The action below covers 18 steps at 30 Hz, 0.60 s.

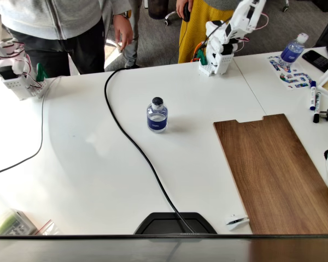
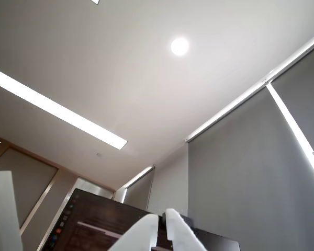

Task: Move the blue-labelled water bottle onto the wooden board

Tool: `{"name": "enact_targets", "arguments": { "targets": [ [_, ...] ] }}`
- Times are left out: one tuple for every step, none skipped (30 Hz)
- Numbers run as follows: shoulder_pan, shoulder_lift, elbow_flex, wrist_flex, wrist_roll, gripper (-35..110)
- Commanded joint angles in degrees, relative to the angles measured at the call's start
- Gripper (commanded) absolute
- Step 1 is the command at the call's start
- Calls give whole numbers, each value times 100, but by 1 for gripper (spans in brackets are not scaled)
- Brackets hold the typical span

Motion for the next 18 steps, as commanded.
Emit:
{"name": "enact_targets", "arguments": {
  "targets": [
    [-53, 62, -835, 1160, -79, 0],
    [-44, -18, -1020, 1371, -97, 0],
    [0, -185, -1230, 1459, -97, 0],
    [70, -448, -1512, 1564, -70, 0],
    [202, -817, -1837, 1591, -26, 0],
    [413, -1230, -2206, 1591, 88, 0],
    [642, -1652, -2575, 1608, 202, 0],
    [888, -2021, -2979, 1714, 316, 0],
    [1178, -2355, -3340, 1863, 413, 0],
    [1433, -2646, -3647, 1978, 510, 0],
    [1679, -2918, -3920, 2092, 589, 0],
    [1934, -3164, -4157, 2215, 650, 0],
    [2145, -3393, -4333, 2250, 694, 0],
    [2338, -3568, -4456, 2268, 729, 0],
    [2496, -3683, -4535, 2347, 765, 0],
    [2619, -3744, -4597, 2443, 809, 0],
    [2751, -3779, -4641, 2584, 844, 0],
    [2909, -3806, -4676, 2742, 835, 0]
  ]
}}
